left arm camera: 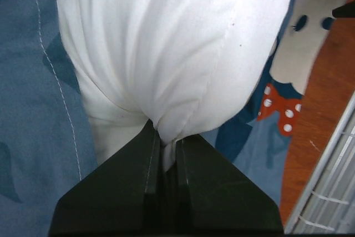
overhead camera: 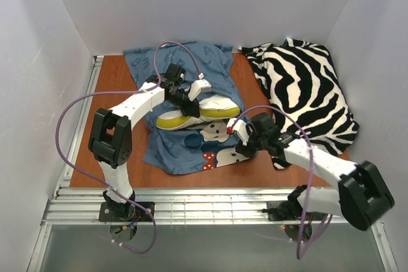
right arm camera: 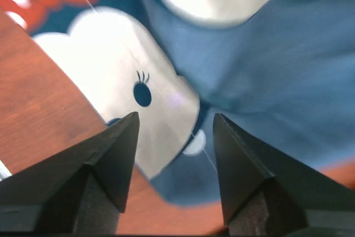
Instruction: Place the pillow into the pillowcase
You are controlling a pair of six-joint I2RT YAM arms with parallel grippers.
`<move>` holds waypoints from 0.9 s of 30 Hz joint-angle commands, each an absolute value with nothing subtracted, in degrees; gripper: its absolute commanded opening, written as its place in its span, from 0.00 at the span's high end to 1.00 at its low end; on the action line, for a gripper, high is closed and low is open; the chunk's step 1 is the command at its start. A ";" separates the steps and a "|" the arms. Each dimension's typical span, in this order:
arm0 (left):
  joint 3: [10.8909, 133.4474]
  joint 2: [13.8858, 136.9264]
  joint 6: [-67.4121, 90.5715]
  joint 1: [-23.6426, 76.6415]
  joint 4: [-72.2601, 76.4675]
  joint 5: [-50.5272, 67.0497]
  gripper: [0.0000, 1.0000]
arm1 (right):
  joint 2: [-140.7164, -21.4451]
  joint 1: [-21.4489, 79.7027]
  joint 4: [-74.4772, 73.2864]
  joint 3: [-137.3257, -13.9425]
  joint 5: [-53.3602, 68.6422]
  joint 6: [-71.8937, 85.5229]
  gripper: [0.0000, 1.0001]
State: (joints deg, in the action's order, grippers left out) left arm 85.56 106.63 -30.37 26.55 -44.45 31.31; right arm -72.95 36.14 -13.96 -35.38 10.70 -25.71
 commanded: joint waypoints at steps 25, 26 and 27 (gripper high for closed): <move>89.03 105.03 -25.40 26.63 -57.21 50.71 1.00 | -91.49 47.11 14.76 -46.67 14.76 -50.71 0.49; 88.95 104.86 -25.40 26.54 -57.39 50.89 1.00 | -92.28 47.11 15.03 -46.76 14.77 -51.06 0.48; 88.77 104.59 -25.31 26.54 -57.31 51.06 1.00 | -93.85 47.02 15.12 -46.76 15.20 -51.41 0.45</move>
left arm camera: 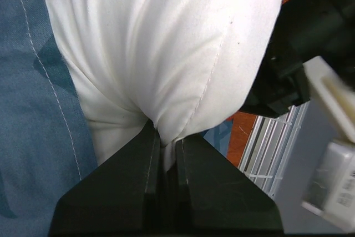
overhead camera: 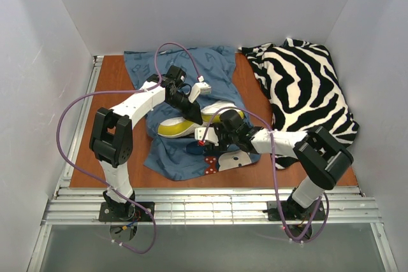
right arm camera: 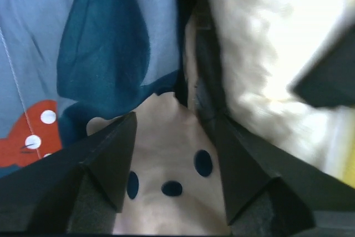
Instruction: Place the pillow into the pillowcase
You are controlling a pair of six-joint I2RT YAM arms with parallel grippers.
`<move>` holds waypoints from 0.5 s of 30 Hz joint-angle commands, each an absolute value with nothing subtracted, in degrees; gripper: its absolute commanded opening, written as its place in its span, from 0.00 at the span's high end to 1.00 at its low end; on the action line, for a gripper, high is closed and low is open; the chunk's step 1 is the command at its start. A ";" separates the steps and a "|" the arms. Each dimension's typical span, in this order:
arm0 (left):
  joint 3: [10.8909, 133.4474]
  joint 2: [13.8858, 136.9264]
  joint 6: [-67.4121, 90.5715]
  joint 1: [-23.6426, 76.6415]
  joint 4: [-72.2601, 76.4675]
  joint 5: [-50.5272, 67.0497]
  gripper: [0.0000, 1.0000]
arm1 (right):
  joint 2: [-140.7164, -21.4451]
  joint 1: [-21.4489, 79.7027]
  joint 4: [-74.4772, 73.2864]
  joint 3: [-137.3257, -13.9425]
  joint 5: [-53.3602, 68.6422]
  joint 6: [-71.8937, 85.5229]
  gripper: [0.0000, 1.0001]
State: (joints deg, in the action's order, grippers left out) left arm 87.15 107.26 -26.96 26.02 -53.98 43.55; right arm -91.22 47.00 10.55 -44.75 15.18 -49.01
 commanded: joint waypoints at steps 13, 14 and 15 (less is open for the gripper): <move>87.90 102.13 -25.23 26.46 -57.83 51.42 1.00 | -104.23 46.14 4.33 -53.43 24.16 -54.74 0.54; 87.72 102.04 -25.22 26.46 -57.83 51.16 1.00 | -104.59 46.14 2.31 -54.57 25.91 -55.36 0.60; 87.54 101.87 -25.14 26.37 -57.83 50.98 1.00 | -104.15 46.14 0.11 -54.84 26.45 -55.81 0.68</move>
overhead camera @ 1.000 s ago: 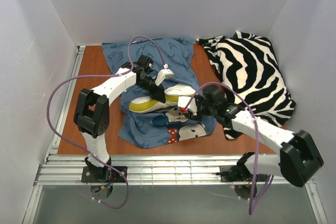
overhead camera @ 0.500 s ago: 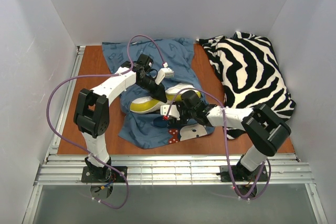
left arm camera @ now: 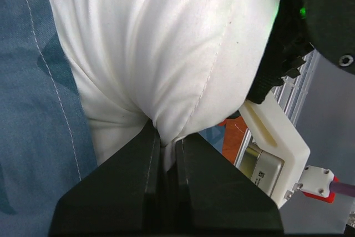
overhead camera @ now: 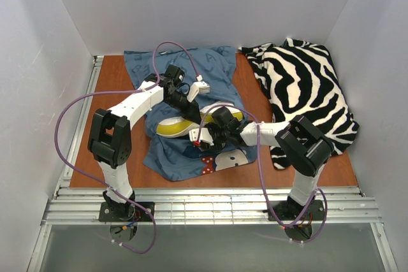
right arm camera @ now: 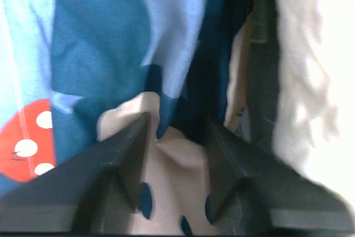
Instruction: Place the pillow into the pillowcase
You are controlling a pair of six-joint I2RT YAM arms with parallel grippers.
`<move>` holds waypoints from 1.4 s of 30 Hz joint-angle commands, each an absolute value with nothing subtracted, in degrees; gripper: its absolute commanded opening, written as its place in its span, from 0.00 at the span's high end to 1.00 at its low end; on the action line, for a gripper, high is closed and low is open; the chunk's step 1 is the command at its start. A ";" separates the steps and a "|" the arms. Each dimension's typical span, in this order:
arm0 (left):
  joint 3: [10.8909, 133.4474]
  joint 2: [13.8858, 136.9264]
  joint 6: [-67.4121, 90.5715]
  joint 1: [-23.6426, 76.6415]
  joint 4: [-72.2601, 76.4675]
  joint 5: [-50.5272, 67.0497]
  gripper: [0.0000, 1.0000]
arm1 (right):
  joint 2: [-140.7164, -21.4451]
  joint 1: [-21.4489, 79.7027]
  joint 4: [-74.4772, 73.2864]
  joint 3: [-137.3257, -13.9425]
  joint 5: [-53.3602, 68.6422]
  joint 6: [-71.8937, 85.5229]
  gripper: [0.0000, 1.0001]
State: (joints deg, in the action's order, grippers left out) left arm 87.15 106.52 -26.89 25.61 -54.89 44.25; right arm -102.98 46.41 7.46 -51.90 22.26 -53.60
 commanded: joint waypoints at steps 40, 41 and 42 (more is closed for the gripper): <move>63.81 105.12 -32.43 24.79 -44.82 32.43 1.00 | -78.37 45.97 -11.53 -46.93 24.61 -55.29 0.35; 63.81 105.03 -32.34 24.79 -44.91 32.43 1.00 | -79.44 46.05 -10.30 -47.11 24.61 -55.02 0.34; 63.81 105.03 -32.26 24.79 -44.91 32.43 1.00 | -80.67 45.97 -8.63 -47.46 24.70 -54.93 0.34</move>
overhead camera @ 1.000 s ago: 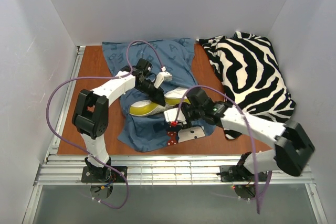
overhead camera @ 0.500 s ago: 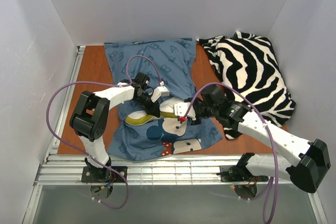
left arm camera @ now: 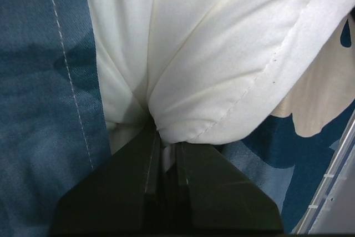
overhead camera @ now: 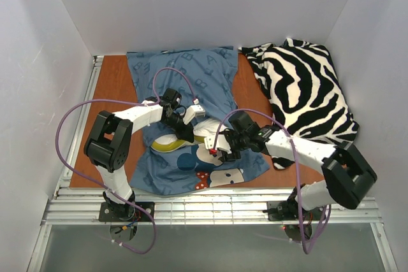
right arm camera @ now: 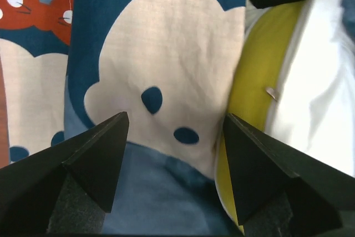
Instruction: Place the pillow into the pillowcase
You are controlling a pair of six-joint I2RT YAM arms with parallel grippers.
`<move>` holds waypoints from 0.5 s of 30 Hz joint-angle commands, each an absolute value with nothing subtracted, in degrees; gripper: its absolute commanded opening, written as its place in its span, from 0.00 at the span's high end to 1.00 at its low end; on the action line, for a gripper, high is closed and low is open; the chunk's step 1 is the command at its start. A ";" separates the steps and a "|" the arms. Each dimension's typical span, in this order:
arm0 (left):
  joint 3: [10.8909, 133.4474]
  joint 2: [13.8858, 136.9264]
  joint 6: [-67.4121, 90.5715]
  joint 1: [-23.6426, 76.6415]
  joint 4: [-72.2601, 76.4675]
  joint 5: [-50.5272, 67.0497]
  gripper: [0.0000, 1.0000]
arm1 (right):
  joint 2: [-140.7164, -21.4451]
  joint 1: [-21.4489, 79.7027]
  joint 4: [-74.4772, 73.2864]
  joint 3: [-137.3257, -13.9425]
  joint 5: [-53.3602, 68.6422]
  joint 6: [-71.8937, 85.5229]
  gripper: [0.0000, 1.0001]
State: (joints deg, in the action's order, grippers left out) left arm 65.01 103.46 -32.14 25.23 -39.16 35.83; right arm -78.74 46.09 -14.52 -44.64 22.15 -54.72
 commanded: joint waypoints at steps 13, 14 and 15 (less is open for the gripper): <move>63.72 104.33 -32.43 24.78 -44.74 33.31 1.00 | -98.43 45.62 -10.61 -55.10 26.97 -51.85 0.41; 63.72 104.33 -32.52 24.70 -44.91 33.31 1.00 | -99.13 45.27 -11.94 -55.63 27.77 -52.20 0.47; 63.63 104.33 -32.78 24.70 -45.09 33.31 1.00 | -100.36 44.39 -13.69 -56.94 28.99 -52.47 0.52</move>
State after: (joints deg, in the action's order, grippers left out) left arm 65.06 103.46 -32.23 25.19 -39.18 36.03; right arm -97.82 46.15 -11.97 -53.28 27.46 -52.12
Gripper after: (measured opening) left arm 0.042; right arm 0.529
